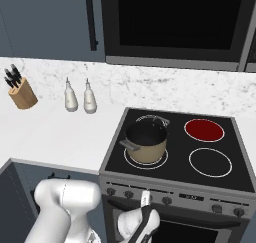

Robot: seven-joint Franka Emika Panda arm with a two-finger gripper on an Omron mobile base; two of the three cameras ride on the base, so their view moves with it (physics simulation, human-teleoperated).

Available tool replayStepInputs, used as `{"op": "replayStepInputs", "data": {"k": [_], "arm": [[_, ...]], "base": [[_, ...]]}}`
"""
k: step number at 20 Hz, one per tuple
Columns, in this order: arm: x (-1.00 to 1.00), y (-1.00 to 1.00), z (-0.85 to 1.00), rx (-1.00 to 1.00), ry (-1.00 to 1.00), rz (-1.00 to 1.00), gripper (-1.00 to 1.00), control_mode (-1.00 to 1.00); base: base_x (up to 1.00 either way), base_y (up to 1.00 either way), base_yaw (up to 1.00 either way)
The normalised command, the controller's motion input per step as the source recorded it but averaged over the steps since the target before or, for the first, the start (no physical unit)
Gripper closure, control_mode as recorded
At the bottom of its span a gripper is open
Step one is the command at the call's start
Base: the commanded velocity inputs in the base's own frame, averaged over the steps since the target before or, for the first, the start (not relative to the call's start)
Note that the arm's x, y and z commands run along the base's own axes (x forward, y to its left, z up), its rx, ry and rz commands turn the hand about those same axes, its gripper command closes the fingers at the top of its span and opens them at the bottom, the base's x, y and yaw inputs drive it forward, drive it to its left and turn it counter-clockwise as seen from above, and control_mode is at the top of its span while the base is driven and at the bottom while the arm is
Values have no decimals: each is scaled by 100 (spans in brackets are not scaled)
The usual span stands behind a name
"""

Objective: Turn off the rear right burner of the stove.

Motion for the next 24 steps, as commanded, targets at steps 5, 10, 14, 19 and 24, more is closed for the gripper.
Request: {"op": "replayStepInputs", "data": {"k": [5, 10, 14, 19, 24], "arm": [[0, -9, 0, 32, 12, -17, 100, -100], [0, -21, 0, 34, 10, -16, 100, -100], [0, -29, 0, 36, 9, -16, 100, -100], [0, -37, 0, 37, 8, -18, 100, -100], [0, -48, 0, 38, 5, -19, 100, -100]], "base": [[0, 0, 0], [0, 0, 0], [0, 0, 0], [0, 0, 0], [0, 0, 0]]}}
